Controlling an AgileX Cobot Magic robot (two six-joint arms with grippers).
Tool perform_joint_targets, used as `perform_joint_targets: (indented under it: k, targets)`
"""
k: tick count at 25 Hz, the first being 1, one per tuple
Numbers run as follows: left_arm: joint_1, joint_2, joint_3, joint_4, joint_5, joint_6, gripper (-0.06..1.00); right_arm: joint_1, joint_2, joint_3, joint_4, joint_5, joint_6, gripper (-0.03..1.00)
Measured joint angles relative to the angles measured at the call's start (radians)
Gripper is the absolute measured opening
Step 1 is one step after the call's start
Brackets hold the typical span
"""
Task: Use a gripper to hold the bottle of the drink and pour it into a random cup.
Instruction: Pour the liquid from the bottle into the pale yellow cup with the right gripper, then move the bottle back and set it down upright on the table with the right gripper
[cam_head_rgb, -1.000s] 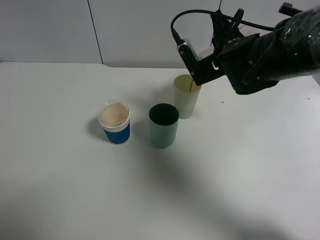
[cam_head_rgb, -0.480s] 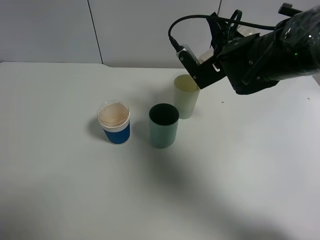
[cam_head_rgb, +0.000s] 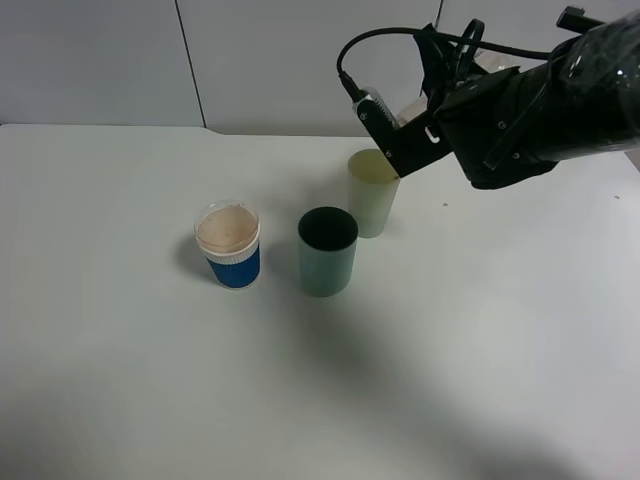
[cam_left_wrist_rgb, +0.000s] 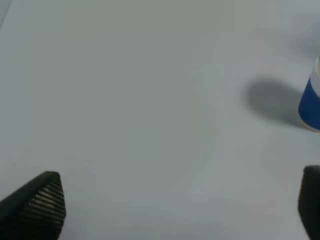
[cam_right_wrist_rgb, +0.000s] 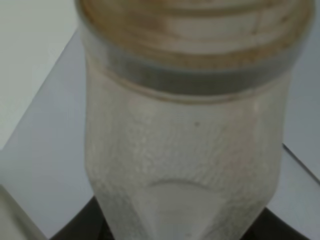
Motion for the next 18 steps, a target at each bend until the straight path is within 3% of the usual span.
perform_joint_targets:
  k: [4, 13, 18]
  targets:
    - [0.0, 0.0, 0.0, 0.0, 0.0, 0.0, 0.93, 0.0, 0.0, 0.0, 0.0, -0.002, 0.148, 0.36]
    - [0.0, 0.0, 0.0, 0.0, 0.0, 0.0, 0.93, -0.002, 0.0, 0.0, 0.007, -0.008, 0.834, 0.36]
    - [0.0, 0.0, 0.0, 0.0, 0.0, 0.0, 0.93, -0.034, -0.024, 0.0, 0.092, -0.028, 1.083, 0.36]
